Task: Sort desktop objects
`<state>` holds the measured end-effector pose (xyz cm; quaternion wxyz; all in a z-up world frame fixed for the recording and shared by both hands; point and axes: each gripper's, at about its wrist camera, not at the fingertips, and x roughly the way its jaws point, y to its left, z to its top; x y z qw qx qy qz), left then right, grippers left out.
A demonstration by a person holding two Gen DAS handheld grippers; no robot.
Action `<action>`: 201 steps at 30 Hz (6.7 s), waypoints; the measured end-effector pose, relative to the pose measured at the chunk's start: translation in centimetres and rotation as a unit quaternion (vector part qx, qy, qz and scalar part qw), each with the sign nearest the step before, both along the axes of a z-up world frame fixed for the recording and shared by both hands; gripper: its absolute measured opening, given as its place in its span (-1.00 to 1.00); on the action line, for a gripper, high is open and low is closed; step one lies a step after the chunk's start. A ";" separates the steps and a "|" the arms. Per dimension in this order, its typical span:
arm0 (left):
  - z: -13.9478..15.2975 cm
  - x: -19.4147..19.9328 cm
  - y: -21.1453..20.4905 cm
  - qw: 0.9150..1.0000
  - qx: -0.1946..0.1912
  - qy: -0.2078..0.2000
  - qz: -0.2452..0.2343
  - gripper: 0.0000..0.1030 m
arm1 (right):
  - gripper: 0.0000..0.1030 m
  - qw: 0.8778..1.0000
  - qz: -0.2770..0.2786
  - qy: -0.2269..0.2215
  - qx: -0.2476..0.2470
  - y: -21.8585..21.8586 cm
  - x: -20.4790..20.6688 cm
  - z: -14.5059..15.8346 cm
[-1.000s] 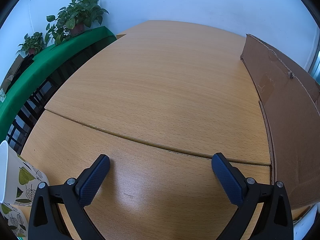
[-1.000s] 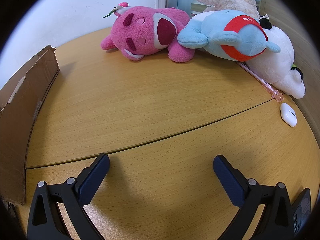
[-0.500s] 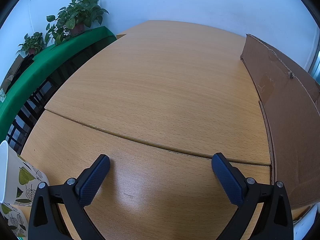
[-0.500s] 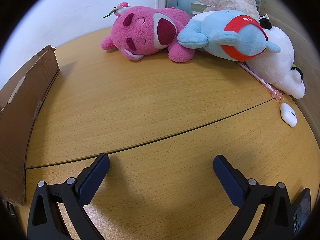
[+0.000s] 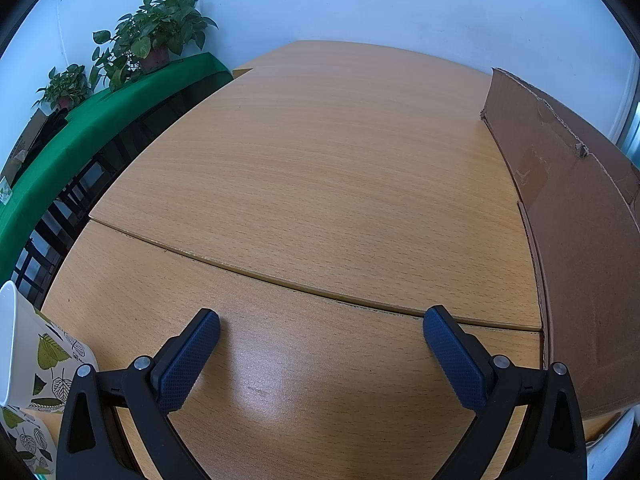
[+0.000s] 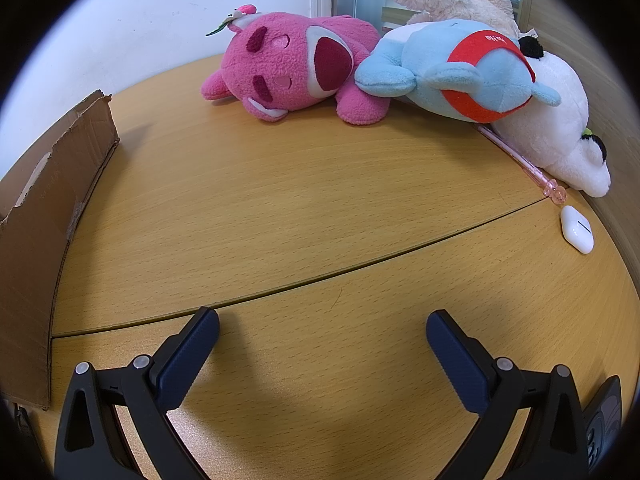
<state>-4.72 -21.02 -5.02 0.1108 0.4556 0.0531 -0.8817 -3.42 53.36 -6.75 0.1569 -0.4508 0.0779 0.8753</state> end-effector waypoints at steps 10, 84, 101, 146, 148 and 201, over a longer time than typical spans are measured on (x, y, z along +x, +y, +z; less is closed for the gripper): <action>0.0 0.0 0.0 1.000 0.000 0.000 0.000 1.00 | 1.00 1.000 0.000 0.000 0.000 0.0 0.0 0.0; 33.1 -0.2 16.5 0.904 0.092 0.281 -0.307 0.24 | 0.52 0.792 0.564 0.236 -0.009 -34.4 -1.1 33.1; 10.1 -24.5 13.7 0.961 0.135 0.026 -0.239 0.07 | 0.49 0.805 0.585 0.080 0.058 -41.2 -22.5 9.9; 19.2 4.3 20.6 0.937 0.014 0.245 -0.247 0.99 | 0.74 0.944 0.271 0.177 0.061 -28.5 6.4 20.1; 18.6 5.4 21.3 0.938 0.018 0.238 -0.251 0.99 | 0.75 0.944 0.269 0.181 0.067 -28.1 7.8 19.9; 8.6 17.1 22.3 0.920 0.204 0.024 -0.333 0.11 | 0.72 0.864 0.490 0.085 -0.080 -27.9 18.5 11.5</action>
